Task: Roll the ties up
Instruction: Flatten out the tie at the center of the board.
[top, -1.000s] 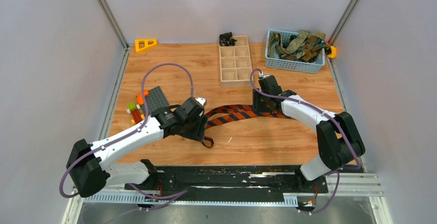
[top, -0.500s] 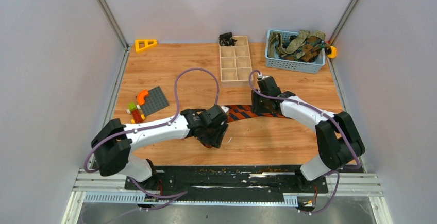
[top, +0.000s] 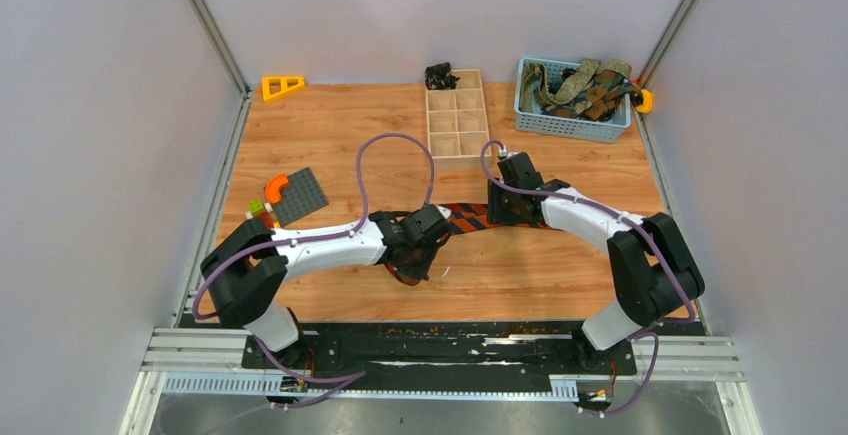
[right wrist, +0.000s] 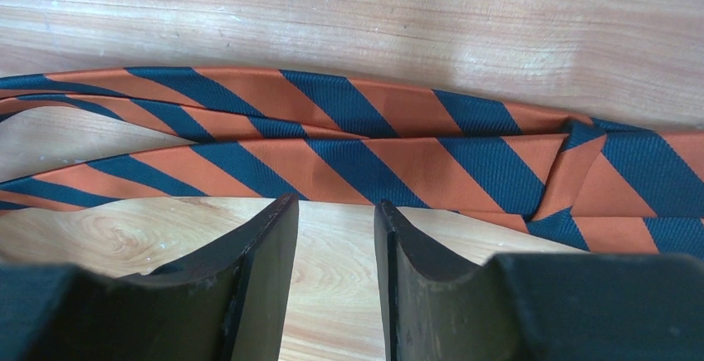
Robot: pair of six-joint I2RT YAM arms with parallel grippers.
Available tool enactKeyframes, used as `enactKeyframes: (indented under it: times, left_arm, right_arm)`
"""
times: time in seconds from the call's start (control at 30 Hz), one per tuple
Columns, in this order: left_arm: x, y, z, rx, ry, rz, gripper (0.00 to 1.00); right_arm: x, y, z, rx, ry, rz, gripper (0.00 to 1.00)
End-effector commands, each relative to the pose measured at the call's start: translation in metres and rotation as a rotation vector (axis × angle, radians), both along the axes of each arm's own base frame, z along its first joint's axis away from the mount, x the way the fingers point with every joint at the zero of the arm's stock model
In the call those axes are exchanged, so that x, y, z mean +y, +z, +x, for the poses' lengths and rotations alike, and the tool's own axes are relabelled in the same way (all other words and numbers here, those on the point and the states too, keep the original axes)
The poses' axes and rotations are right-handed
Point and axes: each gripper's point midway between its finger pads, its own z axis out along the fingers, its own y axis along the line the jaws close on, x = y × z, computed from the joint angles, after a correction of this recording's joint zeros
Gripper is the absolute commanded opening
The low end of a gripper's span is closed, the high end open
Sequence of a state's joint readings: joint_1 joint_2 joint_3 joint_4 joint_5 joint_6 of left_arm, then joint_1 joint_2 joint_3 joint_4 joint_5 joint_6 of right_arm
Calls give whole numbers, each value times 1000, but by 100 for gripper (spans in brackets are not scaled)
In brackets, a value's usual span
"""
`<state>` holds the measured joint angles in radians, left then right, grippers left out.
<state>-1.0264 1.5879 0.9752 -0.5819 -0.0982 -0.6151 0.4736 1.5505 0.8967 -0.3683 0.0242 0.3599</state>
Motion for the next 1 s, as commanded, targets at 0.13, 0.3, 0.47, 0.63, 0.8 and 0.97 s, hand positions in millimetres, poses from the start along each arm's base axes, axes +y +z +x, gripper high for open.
enactKeyframes:
  times: [0.13,0.3,0.47,0.63,0.8,0.97]
  left_arm:
    - [-3,75,13,-104,-114,-106,0]
    - [28,98,25,-111,-78,-197,0]
    - [65,95,34,-118,-38,-174,3]
    - [105,80,38,-125,32,-49,17]
    - [140,73,47,-149,197,-39,38]
    - [149,96,62,-229,268,-95,54]
  right_arm:
    - [8,-13,11,3,19,-6,40]
    - [10,-18,16,20,17,-17,40]
    - [13,-18,21,31,25,-27,40]
    - [14,-13,24,28,28,-27,40]
    - [24,-6,27,28,60,-3,40]
    - [58,14,23,-10,189,35,40]
